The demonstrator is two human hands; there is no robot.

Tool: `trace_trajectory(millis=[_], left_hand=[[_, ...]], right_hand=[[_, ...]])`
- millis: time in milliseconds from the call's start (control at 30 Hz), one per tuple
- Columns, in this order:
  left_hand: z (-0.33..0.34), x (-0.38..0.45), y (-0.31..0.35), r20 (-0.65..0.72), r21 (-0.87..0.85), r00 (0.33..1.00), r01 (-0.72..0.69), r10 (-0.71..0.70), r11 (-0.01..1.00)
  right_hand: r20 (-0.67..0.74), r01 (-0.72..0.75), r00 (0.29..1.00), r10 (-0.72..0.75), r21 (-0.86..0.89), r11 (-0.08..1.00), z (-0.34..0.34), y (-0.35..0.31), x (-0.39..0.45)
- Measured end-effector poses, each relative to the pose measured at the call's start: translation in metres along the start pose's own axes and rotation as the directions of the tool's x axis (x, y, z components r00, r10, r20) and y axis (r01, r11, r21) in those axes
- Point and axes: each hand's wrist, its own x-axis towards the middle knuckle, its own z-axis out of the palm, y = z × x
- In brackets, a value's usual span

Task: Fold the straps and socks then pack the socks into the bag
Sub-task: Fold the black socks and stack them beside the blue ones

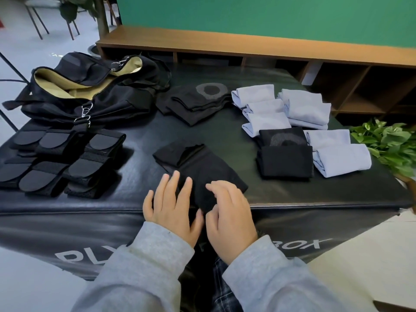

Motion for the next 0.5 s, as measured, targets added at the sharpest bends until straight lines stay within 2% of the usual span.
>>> trace_trajectory(millis=[100,200,267,400,500], left_hand=[[0.001,-0.002,0.004,-0.116,-0.146,0.99,-0.102,0.085,0.984],[-0.001,-0.002,0.0,-0.158,-0.198,0.977,-0.175,0.144,0.965],[-0.002,-0.001,-0.004,-0.161,-0.222,0.972,-0.202,0.169,0.954],[-0.003,0.001,-0.008,-0.149,-0.3,0.981,-0.161,0.121,0.94],[-0.007,0.004,-0.011,-0.107,-0.406,0.994,-0.056,0.013,0.912]], right_hand=[[-0.037,0.055,0.998,-0.051,0.125,0.991,0.0,0.0,0.0],[-0.103,0.042,0.994,-0.039,0.03,0.999,-0.003,0.007,0.002],[-0.087,0.014,0.996,-0.019,-0.062,0.998,-0.003,0.012,0.001],[-0.027,-0.057,0.998,0.054,-0.11,0.992,0.004,0.02,-0.004],[-0.045,-0.064,0.997,0.061,-0.065,0.996,0.004,0.023,-0.003]])
